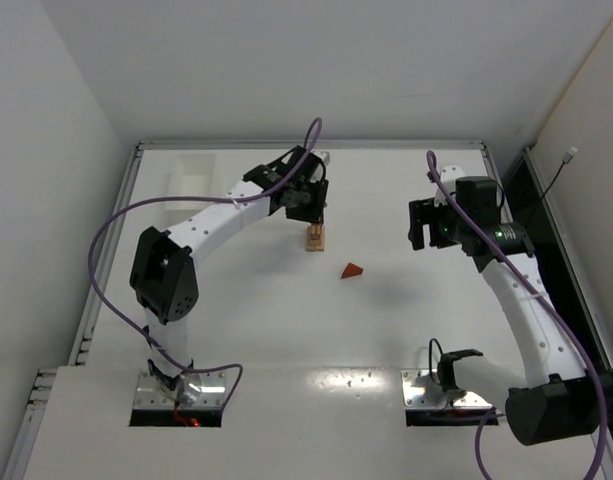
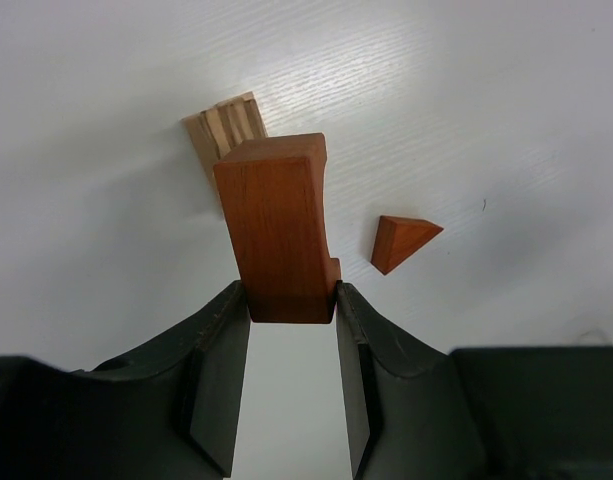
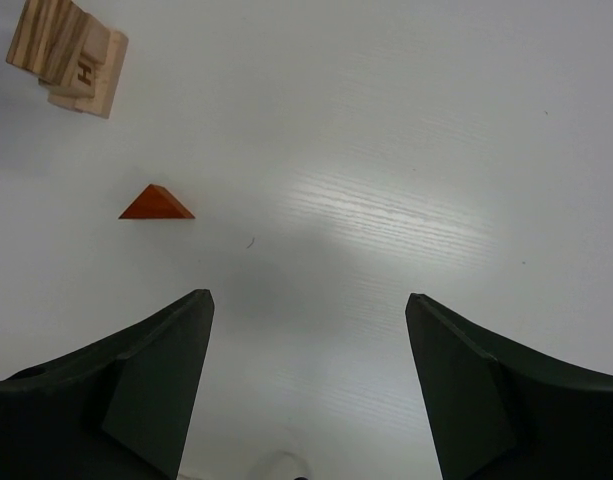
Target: Build the wood block tower
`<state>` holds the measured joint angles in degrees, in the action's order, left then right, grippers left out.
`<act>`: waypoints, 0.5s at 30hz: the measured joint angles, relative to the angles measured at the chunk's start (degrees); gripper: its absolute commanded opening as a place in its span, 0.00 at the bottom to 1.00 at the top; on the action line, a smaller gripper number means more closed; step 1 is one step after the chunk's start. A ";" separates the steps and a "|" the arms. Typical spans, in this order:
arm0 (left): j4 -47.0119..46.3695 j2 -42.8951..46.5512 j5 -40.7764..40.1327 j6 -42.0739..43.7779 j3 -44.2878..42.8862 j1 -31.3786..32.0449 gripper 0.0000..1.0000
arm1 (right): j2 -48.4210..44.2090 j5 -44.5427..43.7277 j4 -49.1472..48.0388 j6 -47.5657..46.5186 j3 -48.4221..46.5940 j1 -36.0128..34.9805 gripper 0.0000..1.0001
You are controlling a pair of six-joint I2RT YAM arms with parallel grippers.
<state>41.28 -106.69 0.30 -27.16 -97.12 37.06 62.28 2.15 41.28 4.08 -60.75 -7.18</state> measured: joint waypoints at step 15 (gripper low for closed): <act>7.15 -7.19 -2.23 3.56 -12.59 0.63 0.00 | 0.24 1.49 -0.07 0.00 0.96 1.86 0.73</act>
<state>48.42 -113.89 -1.93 -23.59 -109.71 37.69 62.52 3.64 41.21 4.08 -59.79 -5.32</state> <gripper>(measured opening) 0.334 0.749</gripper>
